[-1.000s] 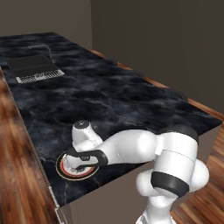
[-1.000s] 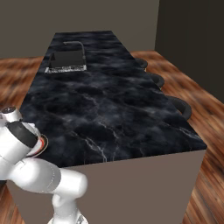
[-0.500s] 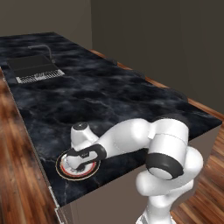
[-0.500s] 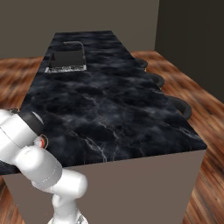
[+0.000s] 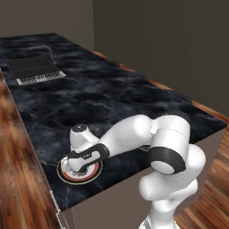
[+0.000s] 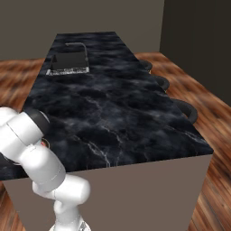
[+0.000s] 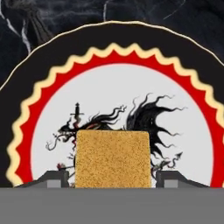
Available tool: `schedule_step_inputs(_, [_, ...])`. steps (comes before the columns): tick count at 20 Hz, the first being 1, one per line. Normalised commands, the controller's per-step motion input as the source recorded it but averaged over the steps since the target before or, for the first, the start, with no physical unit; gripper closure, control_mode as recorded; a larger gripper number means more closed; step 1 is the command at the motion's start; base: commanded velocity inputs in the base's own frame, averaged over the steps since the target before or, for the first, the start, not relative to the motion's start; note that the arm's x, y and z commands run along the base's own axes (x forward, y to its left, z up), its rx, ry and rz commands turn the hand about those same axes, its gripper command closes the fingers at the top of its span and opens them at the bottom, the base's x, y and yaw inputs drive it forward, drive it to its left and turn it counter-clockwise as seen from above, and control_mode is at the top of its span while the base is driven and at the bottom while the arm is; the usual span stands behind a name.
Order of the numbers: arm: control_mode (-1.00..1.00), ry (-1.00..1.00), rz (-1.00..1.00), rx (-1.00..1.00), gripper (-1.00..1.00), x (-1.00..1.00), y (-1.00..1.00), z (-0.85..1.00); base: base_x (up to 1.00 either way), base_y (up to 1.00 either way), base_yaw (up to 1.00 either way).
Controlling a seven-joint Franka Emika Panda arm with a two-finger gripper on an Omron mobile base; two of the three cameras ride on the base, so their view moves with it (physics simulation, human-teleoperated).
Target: Take the baked cake out of the oven and place it on the plate for cooling. Then close the oven door.
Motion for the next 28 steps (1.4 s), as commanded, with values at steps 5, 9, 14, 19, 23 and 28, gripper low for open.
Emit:
schedule_step_inputs(5, [-1.00,0.00,0.00,0.00,-1.00,0.00,0.00,0.08,0.00,0.00,0.00])
schedule_step_inputs(9, [-1.00,0.00,-0.01,0.00,-1.00,-0.01,-0.05,0.36,0.00,0.00,0.00])
schedule_step_inputs(14, [-1.00,0.00,-0.10,0.00,-1.00,-0.14,-0.19,0.39,0.00,0.00,0.00])
schedule_step_inputs(19, [-1.00,-0.01,-0.07,0.00,-1.00,-0.26,-0.31,0.29,0.00,0.00,0.00])
schedule_step_inputs(23, [-1.00,-0.01,-0.06,0.00,-1.00,-0.38,-0.42,0.23,0.00,0.00,0.00])
schedule_step_inputs(28, [-1.00,-0.01,-0.09,0.00,-1.00,-0.48,-0.39,0.14,0.00,0.00,0.00])
